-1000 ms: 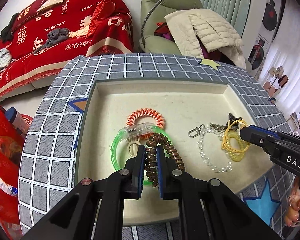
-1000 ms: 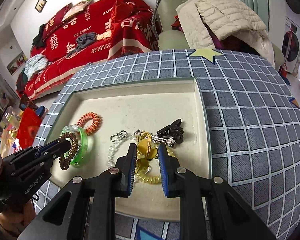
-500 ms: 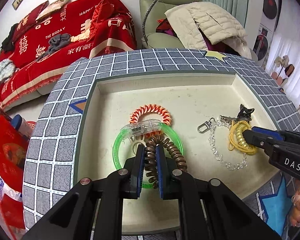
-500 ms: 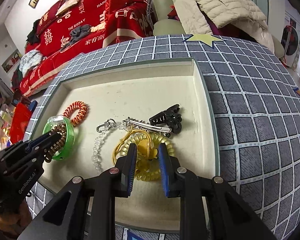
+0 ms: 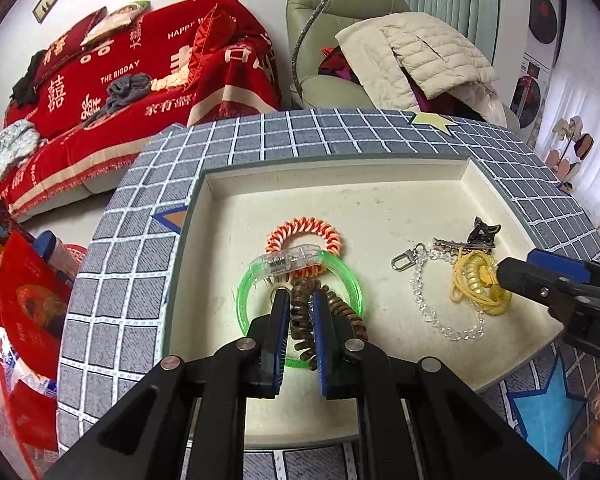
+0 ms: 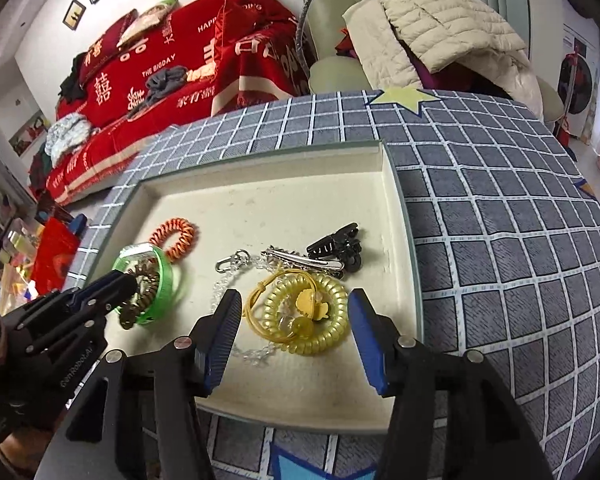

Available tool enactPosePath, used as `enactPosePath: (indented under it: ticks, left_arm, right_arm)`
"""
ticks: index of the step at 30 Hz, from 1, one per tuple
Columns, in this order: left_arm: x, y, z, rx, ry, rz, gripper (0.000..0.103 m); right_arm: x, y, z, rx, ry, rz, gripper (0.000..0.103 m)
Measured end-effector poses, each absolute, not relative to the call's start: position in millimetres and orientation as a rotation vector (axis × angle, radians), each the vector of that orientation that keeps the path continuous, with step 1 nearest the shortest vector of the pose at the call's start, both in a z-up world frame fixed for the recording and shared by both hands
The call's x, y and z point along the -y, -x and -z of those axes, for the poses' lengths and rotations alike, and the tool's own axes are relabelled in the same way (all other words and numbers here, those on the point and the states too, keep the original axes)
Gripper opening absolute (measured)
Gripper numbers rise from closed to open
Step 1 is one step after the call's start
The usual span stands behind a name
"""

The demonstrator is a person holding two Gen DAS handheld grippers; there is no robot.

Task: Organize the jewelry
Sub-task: 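Carry the bead coil and hair tie into the tray and open both tools, then lift both open tools out of the tray back over the table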

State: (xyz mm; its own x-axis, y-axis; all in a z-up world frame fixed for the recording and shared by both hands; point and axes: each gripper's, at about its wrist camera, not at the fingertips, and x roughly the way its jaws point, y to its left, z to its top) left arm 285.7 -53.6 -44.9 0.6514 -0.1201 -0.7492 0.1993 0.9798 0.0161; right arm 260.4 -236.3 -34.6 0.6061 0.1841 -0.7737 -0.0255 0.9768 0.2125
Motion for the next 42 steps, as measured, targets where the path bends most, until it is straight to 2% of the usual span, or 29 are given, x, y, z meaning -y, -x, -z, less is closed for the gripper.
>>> enactPosePath:
  ticks: [1, 2, 3, 11, 14, 15, 23, 25, 27, 29, 30, 42]
  left_arm:
    - [53, -284, 43, -0.832, -0.104, 0.175, 0.064]
    - [52, -282, 40, -0.818, -0.102, 0.173, 0.093]
    - [51, -277, 36, -0.791, -0.096, 0.171, 0.098]
    - [47, -268, 23, -0.782, -0.083, 0.173, 0.099]
    - [45, -264, 22, -0.786, -0.077, 0.169, 0.099]
    - [44, -262, 21, -0.786, -0.078, 0.165, 0.103]
    - [39, -250, 18, -0.791, -0.076, 0.149, 0.103]
    - [37, -246, 17, -0.792, -0.077, 0.139, 0.103]
    - [35, -241, 16, -0.792, -0.080, 0.127, 0.103]
    - [33, -235, 15, -0.791, -0.083, 0.110, 0.103]
    - [32, -232, 14, -0.790, -0.082, 0.106, 0.103]
    - [19, -181, 1, -0.737, -0.076, 0.075, 0.103]
  right_arm:
    - [237, -258, 32, -0.908, -0.191, -0.120, 0.060]
    - [237, -257, 30, -0.903, -0.195, -0.119, 0.060]
    - [238, -254, 28, -0.898, -0.200, -0.116, 0.062]
    - [240, -238, 17, -0.878, -0.203, -0.107, 0.063]
    - [239, -233, 15, -0.877, -0.197, -0.105, 0.067]
    - [239, -231, 15, -0.877, -0.197, -0.105, 0.068]
    - [232, -221, 11, -0.870, -0.174, -0.112, 0.071]
    - [228, -217, 8, -0.856, -0.154, -0.104, 0.082]
    - [224, -211, 3, -0.827, -0.132, -0.091, 0.085]
    - [222, -203, -2, -0.800, -0.121, -0.089, 0.094]
    - [222, -200, -5, -0.784, -0.120, -0.088, 0.103]
    - [214, -159, -21, -0.693, -0.119, -0.069, 0.103]
